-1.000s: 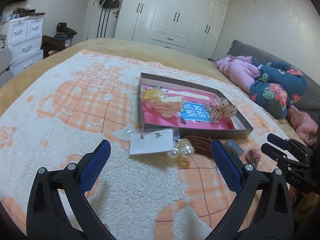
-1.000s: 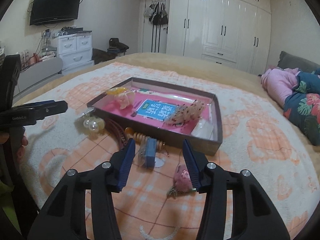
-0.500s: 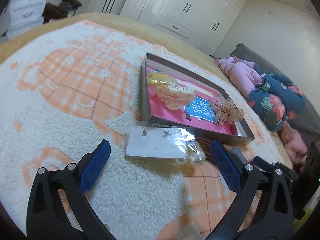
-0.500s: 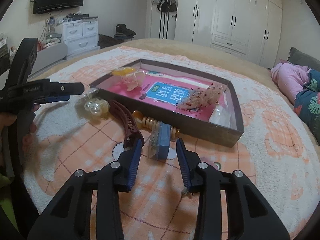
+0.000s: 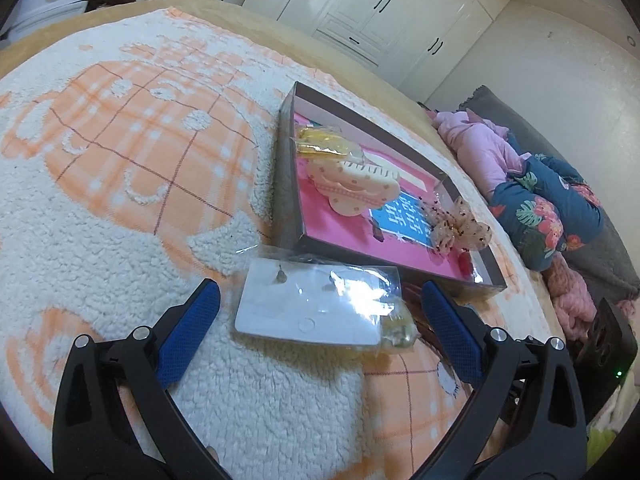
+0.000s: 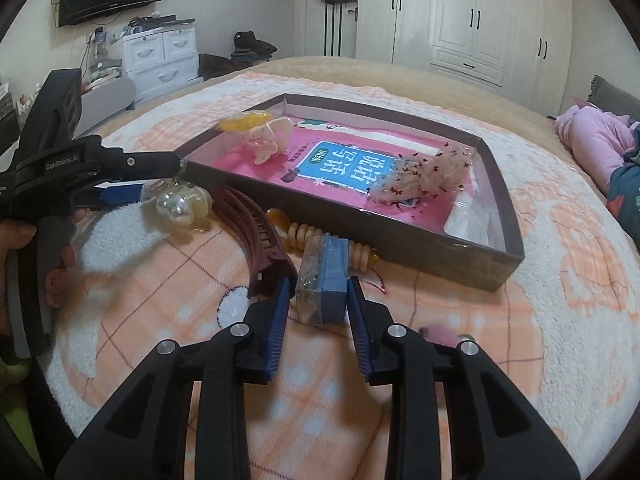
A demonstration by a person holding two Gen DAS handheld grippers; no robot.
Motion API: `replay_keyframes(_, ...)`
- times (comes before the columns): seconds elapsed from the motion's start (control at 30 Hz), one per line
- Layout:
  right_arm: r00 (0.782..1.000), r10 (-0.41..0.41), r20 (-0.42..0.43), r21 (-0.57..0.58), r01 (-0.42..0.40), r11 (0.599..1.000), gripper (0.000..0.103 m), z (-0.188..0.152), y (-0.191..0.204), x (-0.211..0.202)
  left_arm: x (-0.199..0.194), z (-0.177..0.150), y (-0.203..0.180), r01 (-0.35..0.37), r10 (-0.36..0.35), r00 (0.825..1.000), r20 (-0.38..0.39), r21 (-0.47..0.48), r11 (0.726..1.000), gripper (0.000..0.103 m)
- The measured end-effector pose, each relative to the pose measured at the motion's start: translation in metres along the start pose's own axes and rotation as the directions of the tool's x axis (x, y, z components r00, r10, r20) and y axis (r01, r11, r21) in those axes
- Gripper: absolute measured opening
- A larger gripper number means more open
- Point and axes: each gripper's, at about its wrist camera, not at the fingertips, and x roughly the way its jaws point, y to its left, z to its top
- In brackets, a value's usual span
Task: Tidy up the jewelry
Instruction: 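Grasp the pearl earring card with the left gripper while the right grasps the blue item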
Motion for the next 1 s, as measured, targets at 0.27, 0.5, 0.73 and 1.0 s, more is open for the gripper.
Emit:
replay_keyframes(0.27,1.000,0.012,0.010,0.015,-0.012,1.000,0.025,-0.001,-0.003,0.000,0.005,0.000,-0.003,-0.011,0.011,1.000,-0.017,0.022,1.000,0.081)
replay_keyframes(0.5,0.999,0.008,0.034,0.016,-0.008,1.000,0.025,-0.004,-0.003,-0.009,0.000,-0.002,0.001,-0.003,0.003,1.000,-0.013,0.013,1.000,0.060)
replay_keyframes(0.73,0.997,0.003,0.072,0.011,-0.004,1.000,0.025,-0.003,-0.002,-0.024,-0.013,-0.006,-0.005,-0.007,0.006,1.000,0.013,0.042,0.999,0.059)
replay_keyframes(1.0,0.993,0.016,0.115,0.004,-0.017,1.000,0.025,0.002,0.002,-0.040,-0.045,-0.012,-0.018,-0.050,0.042,0.996,0.082,0.105,0.993,0.059)
